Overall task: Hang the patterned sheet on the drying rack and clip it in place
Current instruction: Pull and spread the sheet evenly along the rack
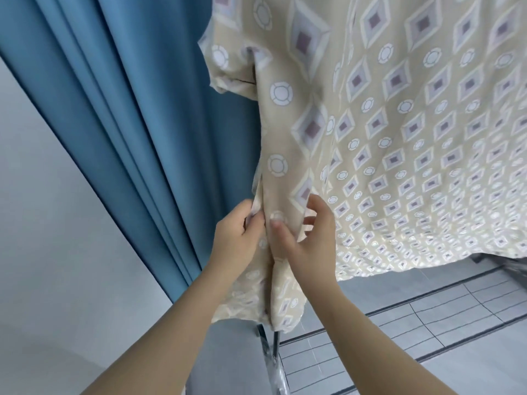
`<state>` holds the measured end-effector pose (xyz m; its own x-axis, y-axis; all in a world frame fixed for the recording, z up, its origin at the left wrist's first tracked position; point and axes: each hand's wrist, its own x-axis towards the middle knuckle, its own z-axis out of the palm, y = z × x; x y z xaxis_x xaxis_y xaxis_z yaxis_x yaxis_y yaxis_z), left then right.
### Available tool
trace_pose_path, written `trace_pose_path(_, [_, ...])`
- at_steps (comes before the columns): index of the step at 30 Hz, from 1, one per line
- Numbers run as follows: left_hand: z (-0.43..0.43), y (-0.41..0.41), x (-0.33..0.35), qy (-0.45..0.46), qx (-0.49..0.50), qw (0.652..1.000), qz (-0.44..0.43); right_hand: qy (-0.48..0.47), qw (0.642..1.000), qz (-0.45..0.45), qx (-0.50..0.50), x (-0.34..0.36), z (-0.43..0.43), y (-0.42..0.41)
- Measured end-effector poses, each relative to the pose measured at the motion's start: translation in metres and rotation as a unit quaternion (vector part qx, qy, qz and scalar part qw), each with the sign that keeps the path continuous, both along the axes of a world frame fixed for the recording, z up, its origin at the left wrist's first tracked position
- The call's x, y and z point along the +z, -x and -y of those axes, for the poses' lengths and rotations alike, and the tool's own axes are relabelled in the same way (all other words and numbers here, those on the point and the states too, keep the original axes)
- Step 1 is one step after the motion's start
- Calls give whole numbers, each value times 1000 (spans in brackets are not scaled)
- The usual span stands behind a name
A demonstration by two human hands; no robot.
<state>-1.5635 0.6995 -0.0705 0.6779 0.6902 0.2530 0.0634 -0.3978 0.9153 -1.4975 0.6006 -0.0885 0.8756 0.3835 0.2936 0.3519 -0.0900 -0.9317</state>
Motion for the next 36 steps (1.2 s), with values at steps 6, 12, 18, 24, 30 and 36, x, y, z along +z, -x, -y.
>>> trace_pose_path(6, [-14, 6, 25, 94, 21, 994, 44, -38, 994, -2, -102, 35, 14, -28])
trace_pose_path(12, [-9, -31, 84, 51, -10, 998, 24, -94, 994, 29, -40, 78, 9, -24])
trace_pose_path(18, [-11, -27, 117, -2, -238, 970, -59, -89, 984, 146, -51, 136, -10, -30])
trace_pose_path(24, [-29, -38, 139, 197, -73, 976, 53, -119, 976, 151, -107, 174, -8, -54])
trace_pose_path(30, [-44, -50, 173, 394, -89, 912, 65, -133, 979, 117, -98, 171, -9, -56])
trace_pose_path(36, [-43, -61, 184, 418, -27, 907, 38, -153, 980, 98, -83, 170, -7, -58])
